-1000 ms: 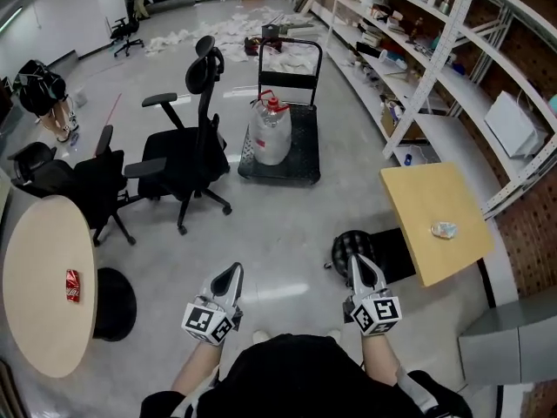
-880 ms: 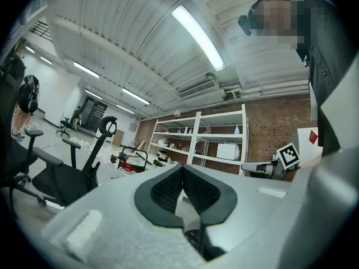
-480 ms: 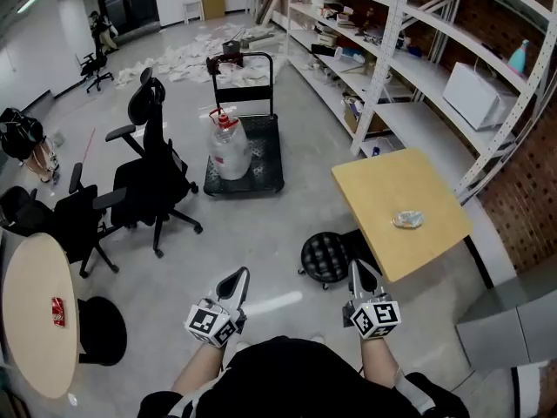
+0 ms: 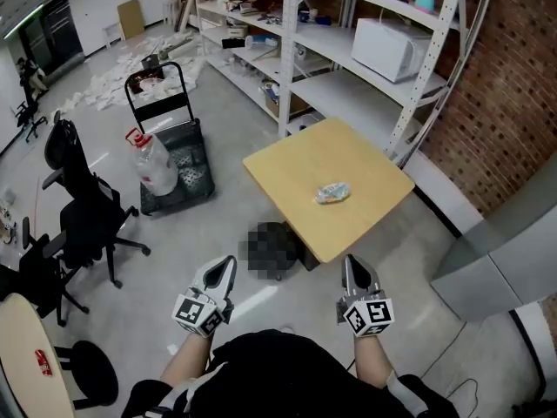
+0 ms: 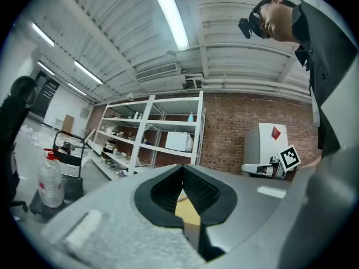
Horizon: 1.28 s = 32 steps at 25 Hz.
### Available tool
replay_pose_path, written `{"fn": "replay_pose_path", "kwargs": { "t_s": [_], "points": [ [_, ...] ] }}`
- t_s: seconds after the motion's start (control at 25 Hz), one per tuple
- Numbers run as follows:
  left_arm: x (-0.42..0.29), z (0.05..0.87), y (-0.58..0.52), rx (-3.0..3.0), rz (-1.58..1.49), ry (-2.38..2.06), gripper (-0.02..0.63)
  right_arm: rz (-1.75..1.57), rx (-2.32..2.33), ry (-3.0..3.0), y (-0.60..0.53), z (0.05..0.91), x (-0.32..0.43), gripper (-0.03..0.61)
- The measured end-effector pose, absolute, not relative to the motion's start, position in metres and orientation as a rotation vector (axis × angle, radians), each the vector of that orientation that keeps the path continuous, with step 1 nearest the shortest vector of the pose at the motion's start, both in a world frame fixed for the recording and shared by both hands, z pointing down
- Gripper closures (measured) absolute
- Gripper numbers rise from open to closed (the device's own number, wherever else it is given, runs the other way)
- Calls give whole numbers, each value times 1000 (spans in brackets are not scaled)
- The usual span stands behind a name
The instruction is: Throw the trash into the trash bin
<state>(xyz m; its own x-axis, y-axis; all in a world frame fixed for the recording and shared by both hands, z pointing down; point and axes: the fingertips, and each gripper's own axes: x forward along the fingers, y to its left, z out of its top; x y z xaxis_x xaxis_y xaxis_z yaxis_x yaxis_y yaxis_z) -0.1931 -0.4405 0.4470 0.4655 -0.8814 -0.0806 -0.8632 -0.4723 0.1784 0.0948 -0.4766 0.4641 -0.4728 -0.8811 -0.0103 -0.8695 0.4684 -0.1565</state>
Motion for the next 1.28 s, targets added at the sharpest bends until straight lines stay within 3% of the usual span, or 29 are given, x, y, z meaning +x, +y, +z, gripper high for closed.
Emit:
{"fn": "replay_pose_path", "kwargs": {
  "t_s": [0.32, 0.76, 1.28],
  "points": [
    [-98, 456, -457, 2740, -182, -1203, 612, -313, -1916, 2316, -412, 481, 213, 574],
    [-9, 462, -504, 2823, -61, -955, 612, -334, -2060, 2165, -400, 482, 266, 574],
    [72, 483, -647, 2888, 53, -830, 612, -404, -2121, 2145, -486, 492, 299, 574]
  ]
}}
